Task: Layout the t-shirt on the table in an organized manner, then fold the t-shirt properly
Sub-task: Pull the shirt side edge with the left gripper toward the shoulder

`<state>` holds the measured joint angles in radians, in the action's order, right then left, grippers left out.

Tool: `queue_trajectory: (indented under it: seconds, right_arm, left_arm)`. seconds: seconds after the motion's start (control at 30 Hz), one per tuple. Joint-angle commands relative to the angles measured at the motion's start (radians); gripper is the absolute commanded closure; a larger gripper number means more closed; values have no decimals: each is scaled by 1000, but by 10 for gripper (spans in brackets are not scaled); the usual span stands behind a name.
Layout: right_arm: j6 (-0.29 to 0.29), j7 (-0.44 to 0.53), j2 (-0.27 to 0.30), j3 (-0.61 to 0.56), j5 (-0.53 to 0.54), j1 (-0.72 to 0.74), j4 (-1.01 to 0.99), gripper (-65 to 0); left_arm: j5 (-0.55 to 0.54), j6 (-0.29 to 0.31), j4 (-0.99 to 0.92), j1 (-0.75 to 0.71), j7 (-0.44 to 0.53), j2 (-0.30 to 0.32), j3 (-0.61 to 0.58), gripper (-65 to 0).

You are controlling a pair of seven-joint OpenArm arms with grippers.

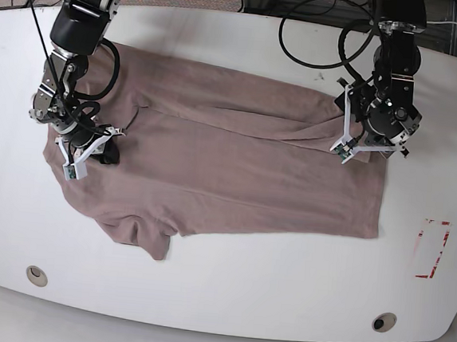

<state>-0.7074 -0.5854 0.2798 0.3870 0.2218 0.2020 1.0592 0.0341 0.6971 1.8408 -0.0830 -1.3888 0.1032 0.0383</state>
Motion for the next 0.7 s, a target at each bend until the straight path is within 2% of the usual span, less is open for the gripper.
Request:
queue_trajectory:
  seconds: [0.0, 0.1, 0.17, 0.23, 0.3, 0.4, 0.47, 0.67]
  right_arm:
    - [9, -60, 9, 0, -43, -2, 2, -60]
    - [9, -60, 9, 0, -43, -2, 2, -60]
    - [9, -58, 9, 0, -43, -2, 2, -60]
    - [9, -58, 9, 0, -43, -2, 2, -60]
    - [9, -58, 9, 0, -43, -2, 2, -60]
    - [9, -58, 9, 0, -43, -2, 2, -60]
    - [9, -58, 9, 0, -43, -2, 2, -59]
    - [9, -58, 9, 0, -43, -2, 2, -59]
  left_arm:
    - [5, 1, 6, 13, 21, 7, 2, -407]
    - [5, 1, 7, 13, 22, 8, 2, -403]
    - [5, 1, 7, 13, 22, 8, 2, -374]
    - [5, 1, 6, 15, 22, 8, 2, -306]
    - [7, 1, 4, 16, 22, 5, 2, -181]
    - [10, 1, 4, 19, 22, 5, 1, -49]
    - [10, 1, 4, 19, 22, 5, 1, -18]
    - [11, 1, 12, 15, 22, 5, 2, -14]
